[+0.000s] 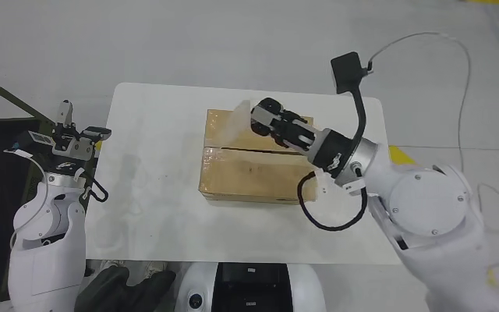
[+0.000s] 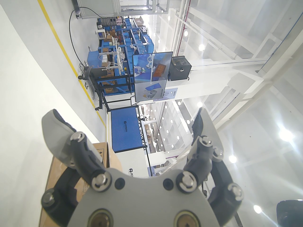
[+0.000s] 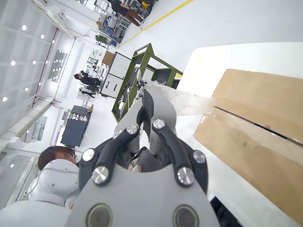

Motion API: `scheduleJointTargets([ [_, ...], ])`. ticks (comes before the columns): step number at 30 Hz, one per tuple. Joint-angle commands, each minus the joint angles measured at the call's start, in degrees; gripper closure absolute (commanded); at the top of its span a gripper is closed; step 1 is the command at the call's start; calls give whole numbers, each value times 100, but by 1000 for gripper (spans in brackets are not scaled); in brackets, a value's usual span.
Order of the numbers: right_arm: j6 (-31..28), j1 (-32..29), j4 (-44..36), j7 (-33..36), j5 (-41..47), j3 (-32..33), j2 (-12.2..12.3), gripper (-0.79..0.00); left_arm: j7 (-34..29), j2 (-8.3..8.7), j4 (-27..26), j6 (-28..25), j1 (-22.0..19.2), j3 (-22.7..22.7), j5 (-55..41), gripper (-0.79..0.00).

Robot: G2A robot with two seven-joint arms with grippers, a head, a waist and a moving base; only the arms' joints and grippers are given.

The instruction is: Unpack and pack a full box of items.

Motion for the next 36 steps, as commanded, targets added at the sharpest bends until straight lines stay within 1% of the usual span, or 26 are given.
scheduleJointTargets([
  [1, 35, -74, -31, -45, -11, 51, 5, 0, 0, 0, 0, 0, 0, 0, 0, -785],
  [11, 469, -968, -155, -267, 255, 567, 64, 0, 0, 0, 0, 0, 0, 0, 0, -785],
  [17, 681, -1453, -383, -435, 292, 896, 102, 0, 0, 0, 0, 0, 0, 0, 0, -785],
  [23, 950, -1945, -479, -575, 503, 1404, 135, 0, 0, 0, 0, 0, 0, 0, 0, -785],
  [27, 1045, -2070, -359, -445, 680, 1681, 158, 0, 0, 0, 0, 0, 0, 0, 0, -785],
  [36, 1467, -2131, -172, -359, 715, 1756, 193, 0, 0, 0, 0, 0, 0, 0, 0, -785],
])
